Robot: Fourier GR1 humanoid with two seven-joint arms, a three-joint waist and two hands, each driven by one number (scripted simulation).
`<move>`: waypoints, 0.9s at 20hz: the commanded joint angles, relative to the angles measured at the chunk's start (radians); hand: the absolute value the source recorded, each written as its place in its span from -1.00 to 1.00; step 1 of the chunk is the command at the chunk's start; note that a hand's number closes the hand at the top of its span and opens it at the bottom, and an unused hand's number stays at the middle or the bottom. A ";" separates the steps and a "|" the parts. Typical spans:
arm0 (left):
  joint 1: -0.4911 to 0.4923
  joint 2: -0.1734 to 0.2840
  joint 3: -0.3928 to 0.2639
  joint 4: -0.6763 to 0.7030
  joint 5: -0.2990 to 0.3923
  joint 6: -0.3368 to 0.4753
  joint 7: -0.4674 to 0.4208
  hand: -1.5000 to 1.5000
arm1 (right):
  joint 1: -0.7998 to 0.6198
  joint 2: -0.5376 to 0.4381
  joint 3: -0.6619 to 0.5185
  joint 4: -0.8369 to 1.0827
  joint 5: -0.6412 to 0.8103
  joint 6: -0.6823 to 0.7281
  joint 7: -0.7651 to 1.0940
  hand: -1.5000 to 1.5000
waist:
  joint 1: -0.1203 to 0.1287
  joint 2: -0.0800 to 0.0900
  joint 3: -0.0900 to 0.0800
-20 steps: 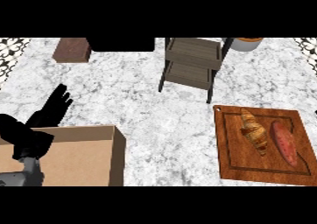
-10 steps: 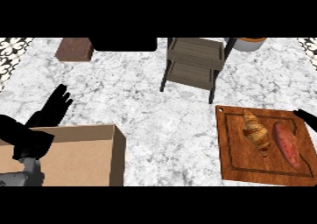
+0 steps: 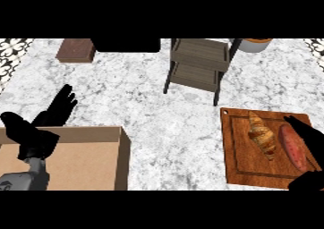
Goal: Pick the sweet potato from the cutting board and place it in the tiered basket
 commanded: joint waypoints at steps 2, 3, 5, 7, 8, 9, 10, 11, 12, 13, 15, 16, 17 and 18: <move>0.027 -0.011 -0.017 -0.072 -0.014 -0.006 0.041 0.00 | -0.018 0.092 0.002 0.187 0.135 -0.081 -0.119 -1.00 | 0.003 0.000 0.002; 0.023 0.029 0.031 -0.018 0.013 -0.057 -0.003 0.00 | -0.059 0.088 -0.017 0.249 0.145 -0.079 -0.148 -1.00 | 0.005 0.001 0.002; 0.014 -0.017 -0.008 -0.039 -0.034 -0.014 0.027 0.00 | -0.059 0.130 -0.030 0.201 0.178 -0.068 -0.113 -1.00 | -0.001 -0.001 0.001; 0.060 0.024 0.037 0.016 -0.001 -0.095 -0.073 0.00 | -0.091 0.095 -0.089 0.294 0.165 -0.072 -0.194 -1.00 | 0.002 0.000 0.001; 0.037 -0.011 0.023 0.042 -0.033 -0.061 -0.071 0.00 | -0.044 0.127 -0.063 0.219 0.222 -0.084 -0.159 -1.00 | -0.003 -0.001 0.001; 0.027 -0.008 0.018 -0.037 -0.034 -0.044 0.002 0.00 | -0.057 0.124 -0.089 0.232 0.227 -0.062 -0.162 -1.00 | -0.002 -0.001 0.001; 0.011 -0.038 0.002 0.033 -0.059 -0.034 -0.056 0.00 | -0.111 0.151 -0.083 0.328 0.251 -0.077 -0.205 -1.00 | -0.001 0.000 0.001; -0.002 -0.016 0.024 0.021 -0.030 -0.059 -0.016 0.00 | -0.156 0.147 -0.108 0.358 0.246 -0.052 -0.212 -1.00 | 0.001 0.000 0.001; 0.045 -0.006 0.040 0.029 -0.031 -0.085 -0.073 0.00 | -0.084 0.102 -0.141 0.298 0.222 -0.019 -0.240 -1.00 | -0.003 -0.001 0.001; 0.008 -0.020 0.038 0.025 -0.049 -0.054 -0.034 0.00 | -0.077 0.148 -0.120 0.284 0.254 -0.001 -0.196 -1.00 | -0.003 -0.001 0.001; 0.017 -0.049 -0.007 -0.019 -0.072 -0.014 -0.005 0.00 | -0.079 0.129 -0.077 0.318 0.240 0.061 -0.182 1.00 | 0.000 0.000 0.001; 0.040 0.007 0.046 -0.062 -0.014 -0.069 0.022 0.00 | -0.105 0.140 -0.108 0.370 0.210 0.073 -0.229 1.00 | 0.003 -0.001 0.001; 0.041 0.037 0.072 0.003 0.000 -0.115 -0.031 0.00 | -0.082 0.143 -0.085 0.330 0.191 0.113 -0.218 1.00 | 0.001 0.000 0.001; 0.013 -0.023 0.036 0.055 -0.043 -0.074 -0.060 0.00 | -0.061 0.174 -0.070 0.345 0.243 0.070 -0.225 1.00 | -0.004 0.000 0.001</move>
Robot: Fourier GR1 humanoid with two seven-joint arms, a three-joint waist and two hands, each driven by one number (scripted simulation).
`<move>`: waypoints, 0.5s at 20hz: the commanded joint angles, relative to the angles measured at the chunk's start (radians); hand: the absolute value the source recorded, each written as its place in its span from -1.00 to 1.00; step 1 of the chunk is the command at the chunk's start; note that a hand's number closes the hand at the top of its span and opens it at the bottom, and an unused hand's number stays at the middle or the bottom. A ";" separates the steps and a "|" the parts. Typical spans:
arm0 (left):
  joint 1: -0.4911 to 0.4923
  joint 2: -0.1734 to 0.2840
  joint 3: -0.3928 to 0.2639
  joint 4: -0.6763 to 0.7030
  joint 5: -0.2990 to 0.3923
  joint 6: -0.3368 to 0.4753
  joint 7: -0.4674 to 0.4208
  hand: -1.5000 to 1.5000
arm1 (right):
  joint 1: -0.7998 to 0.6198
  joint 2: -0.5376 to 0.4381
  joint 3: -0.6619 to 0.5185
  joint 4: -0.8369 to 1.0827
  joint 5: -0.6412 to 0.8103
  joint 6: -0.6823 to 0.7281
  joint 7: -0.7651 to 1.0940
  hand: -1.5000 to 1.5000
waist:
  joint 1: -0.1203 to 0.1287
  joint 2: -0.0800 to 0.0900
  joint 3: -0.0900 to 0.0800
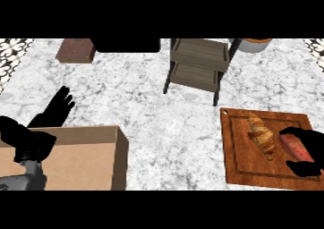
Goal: Pick the sweet potato from the cutting board and place it in the tiered basket
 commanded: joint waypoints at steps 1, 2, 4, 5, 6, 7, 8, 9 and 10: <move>0.000 0.016 -0.019 -0.121 -0.022 0.019 0.115 0.00 | 0.018 -0.040 0.006 -0.009 0.031 0.064 -0.049 1.00 | 0.000 0.000 0.002; 0.036 -0.010 -0.030 -0.075 -0.042 0.012 0.039 0.00 | 0.026 0.004 0.037 0.024 0.095 0.008 -0.049 1.00 | 0.000 0.001 0.002; 0.032 0.022 0.008 -0.072 -0.003 -0.028 0.053 0.00 | -0.037 -0.004 0.021 0.132 0.114 0.001 -0.126 1.00 | 0.005 0.002 0.002; 0.019 0.017 -0.001 -0.121 -0.016 -0.001 0.103 0.00 | -0.040 0.004 0.030 0.074 0.111 0.043 -0.097 1.00 | 0.003 0.001 0.002; 0.030 -0.004 -0.010 -0.045 -0.040 -0.010 0.026 0.00 | -0.009 -0.017 0.011 0.082 0.135 0.000 -0.151 1.00 | -0.001 0.001 0.002; 0.004 -0.023 -0.020 -0.047 -0.038 0.007 0.050 0.00 | -0.027 0.040 0.054 0.093 0.184 -0.039 -0.125 1.00 | 0.000 0.002 0.002; 0.025 0.018 0.013 -0.115 -0.005 -0.008 0.108 0.00 | 0.025 0.018 0.030 0.122 0.187 -0.095 -0.192 1.00 | 0.000 0.001 0.002; -0.016 0.017 0.021 -0.019 -0.011 -0.029 0.058 0.00 | -0.027 0.037 0.013 0.180 0.205 -0.117 -0.203 1.00 | 0.000 0.002 0.002; -0.019 0.018 0.018 -0.038 -0.011 -0.024 0.083 0.00 | 0.004 0.062 0.037 0.097 0.230 -0.120 -0.152 1.00 | -0.002 0.001 0.002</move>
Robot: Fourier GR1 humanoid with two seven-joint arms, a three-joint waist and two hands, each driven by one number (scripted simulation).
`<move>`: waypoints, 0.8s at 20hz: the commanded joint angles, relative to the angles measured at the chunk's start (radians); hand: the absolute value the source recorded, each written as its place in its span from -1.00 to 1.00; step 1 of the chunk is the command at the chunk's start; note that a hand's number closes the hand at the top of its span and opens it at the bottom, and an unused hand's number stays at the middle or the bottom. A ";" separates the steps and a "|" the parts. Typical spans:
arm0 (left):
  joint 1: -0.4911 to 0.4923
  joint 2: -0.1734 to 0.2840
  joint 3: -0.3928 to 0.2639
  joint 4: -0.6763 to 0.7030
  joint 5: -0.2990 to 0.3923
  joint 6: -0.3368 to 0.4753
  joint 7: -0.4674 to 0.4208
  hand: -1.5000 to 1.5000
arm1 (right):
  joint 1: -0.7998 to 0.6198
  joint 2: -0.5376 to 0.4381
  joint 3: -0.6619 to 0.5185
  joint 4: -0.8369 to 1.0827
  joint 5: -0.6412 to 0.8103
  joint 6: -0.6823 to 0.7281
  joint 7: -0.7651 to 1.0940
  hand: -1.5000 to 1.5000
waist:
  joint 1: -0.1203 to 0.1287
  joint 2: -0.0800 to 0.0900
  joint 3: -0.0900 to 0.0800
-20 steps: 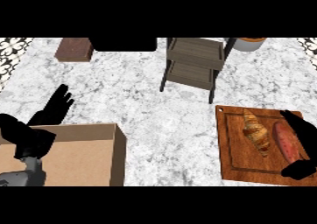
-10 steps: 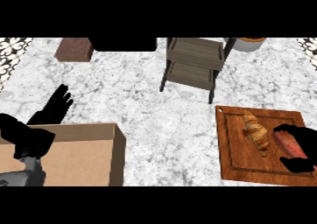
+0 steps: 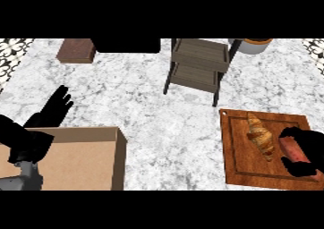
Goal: Pick the sweet potato from the cutting board and place it in the tiered basket
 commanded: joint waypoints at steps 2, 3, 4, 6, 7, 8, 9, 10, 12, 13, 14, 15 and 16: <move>0.013 -0.011 -0.003 -0.008 -0.037 0.007 -0.025 0.00 | -0.015 0.049 -0.019 -0.001 0.081 -0.090 0.009 1.00 | -0.003 0.008 0.011; 0.062 -0.018 -0.016 -0.037 -0.034 0.002 -0.025 0.00 | 0.026 0.039 -0.008 -0.140 0.082 -0.066 0.060 1.00 | -0.006 0.006 0.010; 0.043 0.003 0.014 0.012 -0.016 -0.024 -0.054 0.00 | -0.037 -0.030 -0.100 0.018 0.029 -0.098 -0.095 1.00 | -0.002 0.009 0.011; -0.019 -0.005 -0.005 -0.014 -0.019 0.006 0.034 0.00 | -0.120 -0.135 -0.174 -0.021 -0.047 0.026 -0.121 1.00 | -0.003 0.008 0.011; 0.013 0.002 0.009 0.004 -0.020 -0.007 -0.014 0.00 | -0.138 -0.204 -0.216 -0.049 -0.086 0.077 -0.151 1.00 | -0.005 0.007 0.010; 0.010 0.016 0.021 0.007 -0.018 -0.012 -0.019 0.00 | -0.165 -0.269 -0.268 -0.019 -0.114 0.109 -0.180 1.00 | -0.004 0.008 0.010; 0.038 -0.020 -0.020 0.016 -0.046 -0.003 -0.050 0.00 | -0.219 -0.315 -0.303 0.034 -0.141 0.133 -0.233 1.00 | 0.005 0.011 0.010; 0.011 -0.008 -0.007 -0.008 -0.037 0.003 -0.011 0.00 | -0.238 -0.312 -0.324 -0.008 -0.160 0.140 -0.216 1.00 | -0.001 0.007 0.010; -0.065 0.015 0.024 0.027 -0.004 -0.001 0.027 0.00 | -0.303 -0.310 -0.389 0.038 -0.209 0.095 -0.275 1.00 | -0.002 0.010 0.011; -0.005 0.000 0.006 0.017 -0.018 -0.007 -0.030 0.00 | -0.309 -0.293 -0.424 0.027 -0.253 0.090 -0.284 1.00 | -0.002 0.007 0.011; 0.007 -0.012 -0.018 0.007 -0.039 0.000 -0.033 0.00 | -0.374 -0.270 -0.438 0.025 -0.283 0.103 -0.249 1.00 | 0.010 0.008 0.011; -0.001 -0.006 0.000 0.032 -0.024 -0.009 -0.040 0.00 | -0.377 -0.240 -0.475 0.004 -0.371 0.140 -0.264 1.00 | -0.005 0.005 0.010; 0.002 -0.022 -0.013 0.050 -0.054 0.018 -0.046 0.00 | -0.380 -0.204 -0.500 -0.018 -0.419 0.136 -0.254 1.00 | -0.017 0.003 0.010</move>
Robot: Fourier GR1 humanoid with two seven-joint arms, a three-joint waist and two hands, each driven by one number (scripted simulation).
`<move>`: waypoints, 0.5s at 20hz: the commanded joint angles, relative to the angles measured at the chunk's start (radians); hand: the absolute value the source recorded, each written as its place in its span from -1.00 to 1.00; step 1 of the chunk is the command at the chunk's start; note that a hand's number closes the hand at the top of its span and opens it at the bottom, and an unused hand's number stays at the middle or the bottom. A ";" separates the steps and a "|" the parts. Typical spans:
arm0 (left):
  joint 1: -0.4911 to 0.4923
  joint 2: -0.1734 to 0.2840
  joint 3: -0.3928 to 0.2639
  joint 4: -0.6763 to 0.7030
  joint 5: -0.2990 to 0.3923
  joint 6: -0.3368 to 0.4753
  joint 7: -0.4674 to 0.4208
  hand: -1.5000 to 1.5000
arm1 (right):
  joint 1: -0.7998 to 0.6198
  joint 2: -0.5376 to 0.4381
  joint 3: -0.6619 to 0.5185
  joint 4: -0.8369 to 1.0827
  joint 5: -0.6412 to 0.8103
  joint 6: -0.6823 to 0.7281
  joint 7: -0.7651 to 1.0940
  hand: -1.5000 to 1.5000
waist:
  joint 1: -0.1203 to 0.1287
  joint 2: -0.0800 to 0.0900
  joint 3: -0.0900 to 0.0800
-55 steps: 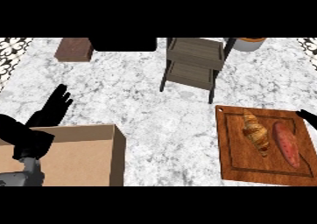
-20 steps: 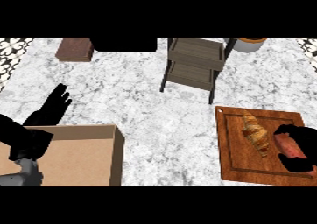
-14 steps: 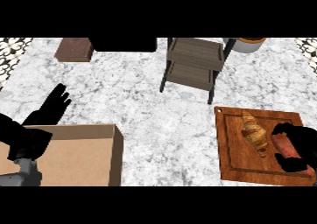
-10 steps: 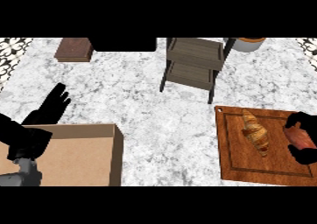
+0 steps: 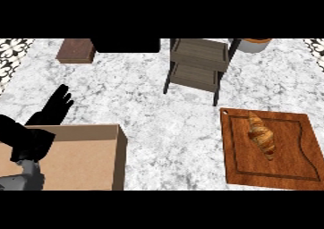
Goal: Pick the sweet potato from the cutting board and place it in the tiered basket
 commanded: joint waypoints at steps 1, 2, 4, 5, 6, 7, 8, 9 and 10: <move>0.034 0.023 0.015 0.009 0.018 -0.040 -0.020 0.00 | -0.093 0.025 -0.133 -0.036 -0.182 0.041 -0.023 1.00 | -0.004 -0.004 -0.002; -0.017 -0.004 -0.005 0.039 -0.014 -0.002 -0.009 0.00 | -0.144 0.003 -0.148 -0.018 -0.207 0.070 -0.030 1.00 | -0.005 0.002 -0.002; 0.039 0.013 -0.005 -0.007 -0.007 -0.012 0.008 0.00 | -0.177 -0.009 -0.186 -0.088 -0.286 0.144 0.048 1.00 | -0.006 -0.006 -0.002; 0.025 0.007 0.018 0.041 0.003 -0.023 -0.053 0.00 | -0.191 -0.047 -0.217 -0.055 -0.308 0.166 0.009 1.00 | -0.006 0.000 -0.002; -0.007 0.003 -0.001 0.002 -0.005 0.000 0.027 0.00 | -0.227 -0.041 -0.207 -0.108 -0.339 0.211 0.105 1.00 | -0.006 -0.002 -0.002; -0.014 0.007 -0.001 0.001 -0.012 0.000 0.021 0.00 | -0.246 -0.028 -0.176 -0.127 -0.334 0.216 0.130 1.00 | 0.000 0.000 -0.002; -0.007 -0.006 -0.013 0.029 -0.039 0.011 -0.009 0.00 | -0.282 -0.027 -0.174 -0.107 -0.352 0.231 0.159 1.00 | 0.003 0.002 -0.002; 0.012 0.016 0.016 0.001 0.001 -0.010 0.005 0.00 | -0.297 -0.032 -0.165 -0.197 -0.388 0.278 0.245 1.00 | 0.000 -0.002 -0.003; -0.005 0.009 -0.003 0.002 -0.020 0.001 0.010 0.00 | -0.365 -0.073 -0.171 -0.152 -0.413 0.314 0.257 1.00 | 0.005 0.000 -0.003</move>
